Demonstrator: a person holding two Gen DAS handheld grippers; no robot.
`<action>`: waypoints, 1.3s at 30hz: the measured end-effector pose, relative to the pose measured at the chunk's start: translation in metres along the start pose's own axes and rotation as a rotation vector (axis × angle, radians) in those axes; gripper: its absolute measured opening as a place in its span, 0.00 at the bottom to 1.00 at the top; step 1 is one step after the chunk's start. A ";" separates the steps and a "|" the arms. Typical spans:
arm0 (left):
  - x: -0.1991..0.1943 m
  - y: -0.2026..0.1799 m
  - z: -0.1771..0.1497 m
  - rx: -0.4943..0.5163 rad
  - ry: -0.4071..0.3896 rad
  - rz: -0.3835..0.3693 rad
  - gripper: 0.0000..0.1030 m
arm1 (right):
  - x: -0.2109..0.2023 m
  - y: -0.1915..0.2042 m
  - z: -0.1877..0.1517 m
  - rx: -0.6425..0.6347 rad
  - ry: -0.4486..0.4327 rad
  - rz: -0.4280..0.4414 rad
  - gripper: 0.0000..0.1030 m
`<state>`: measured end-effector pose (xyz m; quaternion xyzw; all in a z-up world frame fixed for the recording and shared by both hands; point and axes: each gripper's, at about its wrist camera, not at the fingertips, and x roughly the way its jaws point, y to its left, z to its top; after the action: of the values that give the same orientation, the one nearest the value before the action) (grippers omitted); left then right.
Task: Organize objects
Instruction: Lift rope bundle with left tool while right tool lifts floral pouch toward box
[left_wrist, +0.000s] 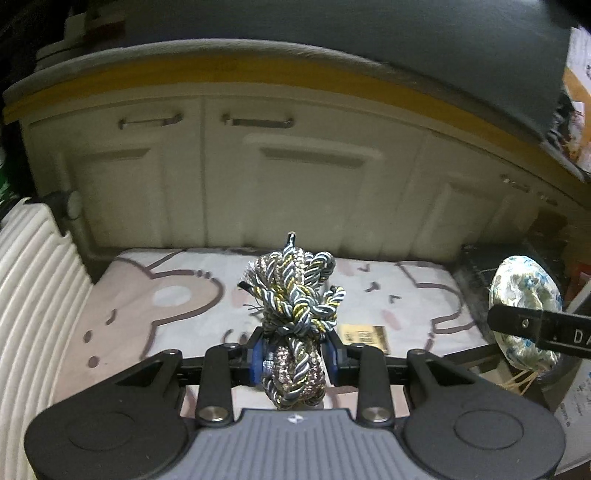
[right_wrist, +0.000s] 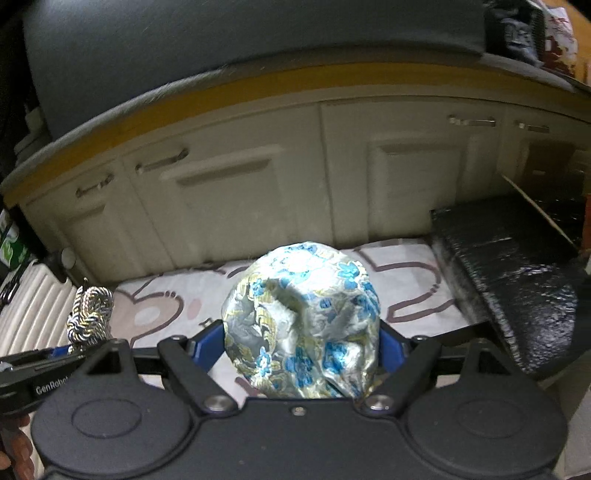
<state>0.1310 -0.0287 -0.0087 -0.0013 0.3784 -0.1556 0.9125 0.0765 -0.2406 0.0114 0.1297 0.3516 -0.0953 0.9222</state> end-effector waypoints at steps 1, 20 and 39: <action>0.000 -0.005 0.000 0.006 -0.003 -0.009 0.33 | -0.003 -0.004 0.000 0.006 -0.007 -0.004 0.82; 0.015 -0.116 0.001 0.119 -0.025 -0.246 0.33 | -0.018 -0.110 0.004 0.162 -0.088 -0.095 0.82; 0.073 -0.196 0.005 0.418 0.041 -0.442 0.33 | 0.026 -0.163 -0.031 0.134 0.140 -0.130 0.82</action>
<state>0.1272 -0.2367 -0.0321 0.1073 0.3472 -0.4248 0.8292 0.0330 -0.3878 -0.0567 0.1742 0.4156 -0.1690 0.8766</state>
